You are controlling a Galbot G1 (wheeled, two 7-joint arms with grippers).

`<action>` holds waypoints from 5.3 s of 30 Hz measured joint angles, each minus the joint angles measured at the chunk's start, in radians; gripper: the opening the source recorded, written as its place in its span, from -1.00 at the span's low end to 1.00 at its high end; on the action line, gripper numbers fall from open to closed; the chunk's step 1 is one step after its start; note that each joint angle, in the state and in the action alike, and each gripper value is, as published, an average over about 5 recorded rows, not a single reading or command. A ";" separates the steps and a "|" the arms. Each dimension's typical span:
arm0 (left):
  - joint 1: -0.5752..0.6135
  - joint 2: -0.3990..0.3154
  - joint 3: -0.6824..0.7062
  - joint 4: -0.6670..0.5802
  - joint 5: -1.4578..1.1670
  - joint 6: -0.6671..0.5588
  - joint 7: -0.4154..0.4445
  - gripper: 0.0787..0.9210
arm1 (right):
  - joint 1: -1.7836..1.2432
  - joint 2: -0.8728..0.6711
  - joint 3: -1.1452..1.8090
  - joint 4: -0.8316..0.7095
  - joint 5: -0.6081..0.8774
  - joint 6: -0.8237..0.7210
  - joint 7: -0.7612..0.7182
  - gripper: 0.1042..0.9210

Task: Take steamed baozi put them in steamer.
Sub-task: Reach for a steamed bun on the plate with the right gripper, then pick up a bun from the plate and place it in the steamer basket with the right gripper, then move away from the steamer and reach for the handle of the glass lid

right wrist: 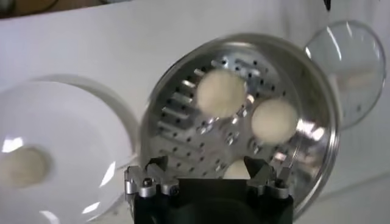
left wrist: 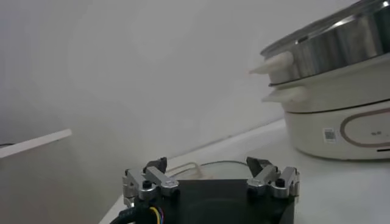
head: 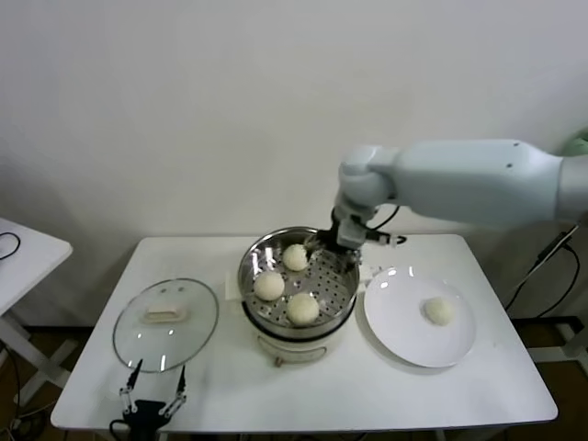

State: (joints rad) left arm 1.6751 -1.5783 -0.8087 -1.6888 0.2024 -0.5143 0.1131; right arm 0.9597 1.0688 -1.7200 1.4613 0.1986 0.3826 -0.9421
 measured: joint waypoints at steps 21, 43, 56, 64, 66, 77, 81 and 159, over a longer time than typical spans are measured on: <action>0.001 0.006 -0.010 0.009 -0.009 0.000 0.003 0.77 | -0.042 -0.353 -0.205 -0.051 0.156 -0.416 0.010 0.76; 0.018 -0.001 -0.028 0.020 0.019 -0.007 0.001 0.77 | -0.520 -0.364 0.142 -0.317 0.037 -0.500 0.056 0.76; 0.012 0.000 -0.033 0.027 0.020 -0.009 0.000 0.77 | -0.637 -0.334 0.244 -0.398 0.004 -0.499 0.066 0.52; 0.014 0.000 -0.033 0.025 0.021 -0.009 -0.002 0.77 | -0.647 -0.338 0.262 -0.398 -0.004 -0.500 0.071 0.05; 0.015 -0.001 -0.032 0.022 0.021 -0.009 -0.002 0.77 | -0.636 -0.344 0.256 -0.388 0.001 -0.502 0.072 0.03; 0.013 -0.001 -0.030 0.005 0.019 -0.006 -0.002 0.77 | -0.308 -0.366 0.038 -0.205 0.148 -0.523 0.045 0.06; 0.012 0.002 -0.028 0.001 0.018 -0.003 0.000 0.77 | -0.132 -0.352 -0.059 -0.122 0.240 -0.536 0.027 0.07; -0.021 0.020 -0.018 0.005 -0.004 0.017 0.009 0.77 | -0.184 -0.323 0.255 0.114 0.540 -0.717 0.389 0.76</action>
State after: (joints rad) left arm 1.6546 -1.5588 -0.8271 -1.6837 0.1985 -0.4976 0.1225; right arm 0.7755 0.7458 -1.4649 1.5749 0.7387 -0.3345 -0.5531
